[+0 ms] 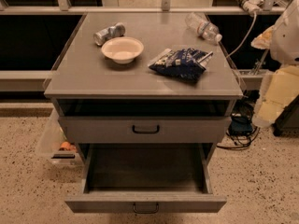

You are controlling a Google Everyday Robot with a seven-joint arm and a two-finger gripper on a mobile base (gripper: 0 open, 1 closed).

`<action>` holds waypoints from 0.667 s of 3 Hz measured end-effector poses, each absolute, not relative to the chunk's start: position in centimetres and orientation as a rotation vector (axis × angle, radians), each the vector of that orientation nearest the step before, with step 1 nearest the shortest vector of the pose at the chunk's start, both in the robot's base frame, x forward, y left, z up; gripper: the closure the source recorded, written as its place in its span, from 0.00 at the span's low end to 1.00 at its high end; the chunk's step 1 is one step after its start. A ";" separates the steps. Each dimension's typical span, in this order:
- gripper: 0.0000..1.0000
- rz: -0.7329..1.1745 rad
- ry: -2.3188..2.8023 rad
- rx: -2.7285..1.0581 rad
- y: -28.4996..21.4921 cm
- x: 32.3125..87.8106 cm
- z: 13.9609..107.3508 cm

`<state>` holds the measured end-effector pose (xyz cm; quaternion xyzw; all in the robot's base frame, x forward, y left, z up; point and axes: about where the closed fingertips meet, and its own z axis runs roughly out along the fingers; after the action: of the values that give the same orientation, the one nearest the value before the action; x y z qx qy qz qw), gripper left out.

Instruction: Place blue chip bag into middle drawer

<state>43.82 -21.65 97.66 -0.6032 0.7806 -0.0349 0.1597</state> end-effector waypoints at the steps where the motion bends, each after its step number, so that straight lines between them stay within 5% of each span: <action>1: 0.00 -0.101 2.229 -1.723 -21.6 43.8 97.7; 2: 0.00 -0.065 2.153 -1.726 -20.5 47.4 97.6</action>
Offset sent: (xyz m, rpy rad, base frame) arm 0.1028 0.0303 -0.0039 0.1464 -0.0870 0.1195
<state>47.41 -20.54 97.62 -0.6141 0.7657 -0.0230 0.1896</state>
